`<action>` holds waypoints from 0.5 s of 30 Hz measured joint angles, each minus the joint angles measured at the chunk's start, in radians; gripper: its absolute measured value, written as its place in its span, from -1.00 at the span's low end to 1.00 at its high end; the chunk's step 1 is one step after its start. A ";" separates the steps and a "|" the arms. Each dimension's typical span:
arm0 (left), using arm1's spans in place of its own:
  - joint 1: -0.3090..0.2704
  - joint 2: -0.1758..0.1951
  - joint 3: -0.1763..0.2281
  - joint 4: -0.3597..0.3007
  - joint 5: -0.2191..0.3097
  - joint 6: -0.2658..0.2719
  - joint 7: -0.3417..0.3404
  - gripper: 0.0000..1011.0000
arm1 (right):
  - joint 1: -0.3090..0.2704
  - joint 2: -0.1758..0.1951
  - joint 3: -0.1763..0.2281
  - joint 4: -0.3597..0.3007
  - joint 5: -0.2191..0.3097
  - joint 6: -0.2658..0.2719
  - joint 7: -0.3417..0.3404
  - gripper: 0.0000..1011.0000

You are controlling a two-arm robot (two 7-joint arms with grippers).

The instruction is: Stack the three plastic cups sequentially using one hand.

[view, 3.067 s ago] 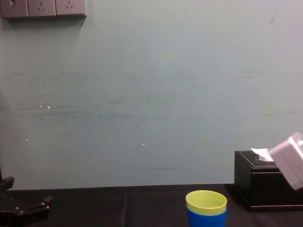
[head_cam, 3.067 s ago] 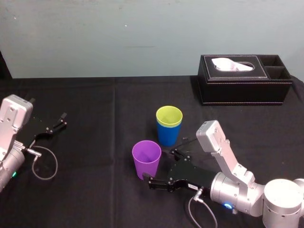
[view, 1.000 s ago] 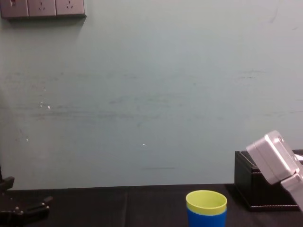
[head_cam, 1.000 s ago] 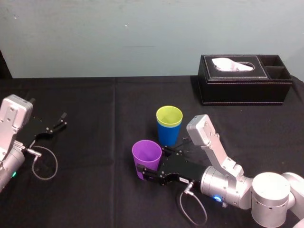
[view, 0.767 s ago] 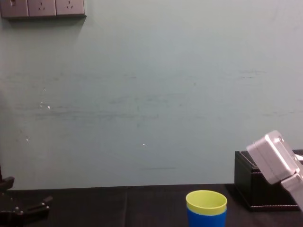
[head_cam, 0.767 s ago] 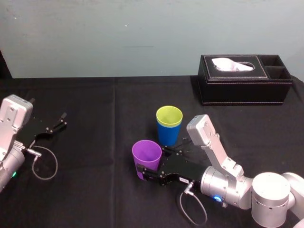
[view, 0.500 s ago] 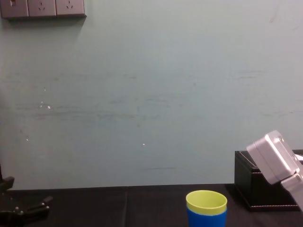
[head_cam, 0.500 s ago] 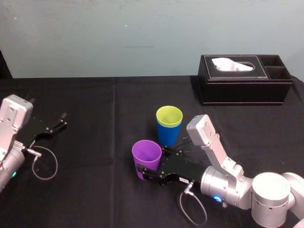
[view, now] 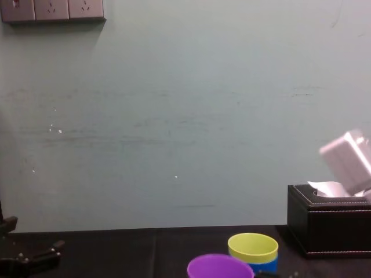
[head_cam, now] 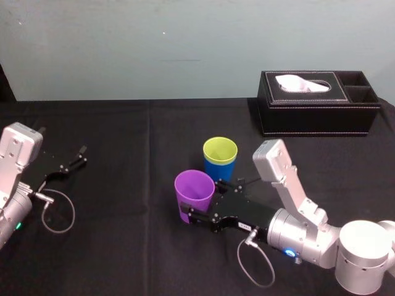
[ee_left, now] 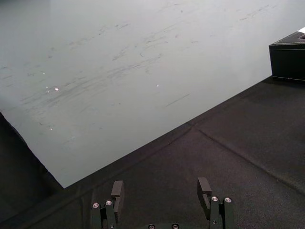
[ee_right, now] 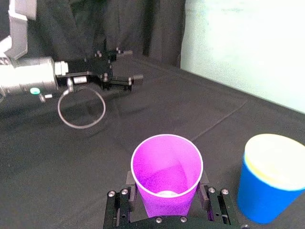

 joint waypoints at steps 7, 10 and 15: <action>0.000 0.000 0.000 0.000 0.000 0.000 0.000 1.00 | -0.025 0.028 0.036 -0.092 0.020 0.028 -0.024 0.49; 0.000 0.000 0.000 0.000 0.000 0.000 0.000 1.00 | -0.033 0.038 0.054 -0.132 0.027 0.038 -0.038 0.49; 0.000 0.000 0.000 0.000 0.000 0.000 0.000 1.00 | -0.037 0.045 0.073 -0.168 0.036 0.045 -0.052 0.49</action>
